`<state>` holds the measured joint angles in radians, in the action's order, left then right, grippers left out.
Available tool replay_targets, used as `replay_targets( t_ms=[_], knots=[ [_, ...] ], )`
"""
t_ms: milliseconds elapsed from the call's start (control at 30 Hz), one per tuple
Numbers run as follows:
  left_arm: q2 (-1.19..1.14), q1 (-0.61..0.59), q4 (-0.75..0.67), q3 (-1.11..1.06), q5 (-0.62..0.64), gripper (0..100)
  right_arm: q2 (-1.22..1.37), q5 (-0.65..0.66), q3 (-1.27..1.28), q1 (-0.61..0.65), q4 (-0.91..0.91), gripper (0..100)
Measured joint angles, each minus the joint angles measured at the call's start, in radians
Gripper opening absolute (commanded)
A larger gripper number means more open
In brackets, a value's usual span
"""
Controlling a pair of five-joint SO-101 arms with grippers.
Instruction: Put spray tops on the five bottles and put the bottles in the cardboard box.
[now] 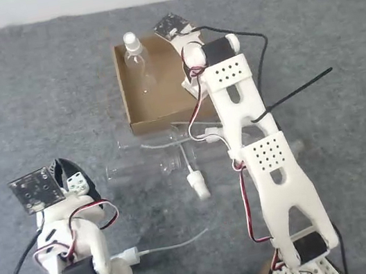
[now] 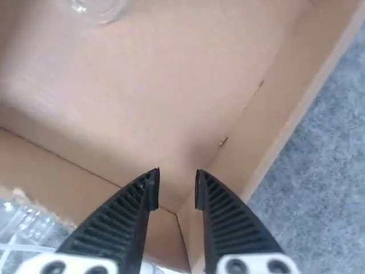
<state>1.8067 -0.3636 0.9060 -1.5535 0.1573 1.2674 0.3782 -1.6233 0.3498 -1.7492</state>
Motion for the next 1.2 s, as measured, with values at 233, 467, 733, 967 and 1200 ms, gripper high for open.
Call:
replay_targets(
  t_ms=[233, 467, 733, 967, 1200],
  knots=[
    [0.0, 0.0, 0.0, 0.0, 0.0, 2, 0.0, 0.002, 0.0, -0.015, -0.003, 6.9],
    [0.0, 0.0, 0.0, 0.0, 0.0, 2, 0.0, 0.002, 0.0, -0.017, -0.003, 6.9],
    [0.0, 0.0, 0.0, 0.0, 0.0, 2, 0.0, 0.002, 0.0, -0.017, -0.003, 6.9],
    [0.0, 0.0, 0.0, 0.0, 0.0, 2, 0.0, 0.002, 0.0, -0.02, -0.003, 6.9],
    [0.0, 0.0, 0.0, 0.0, 0.0, 2, 0.0, 0.002, 0.0, -0.02, -0.003, 6.9]
  ],
)
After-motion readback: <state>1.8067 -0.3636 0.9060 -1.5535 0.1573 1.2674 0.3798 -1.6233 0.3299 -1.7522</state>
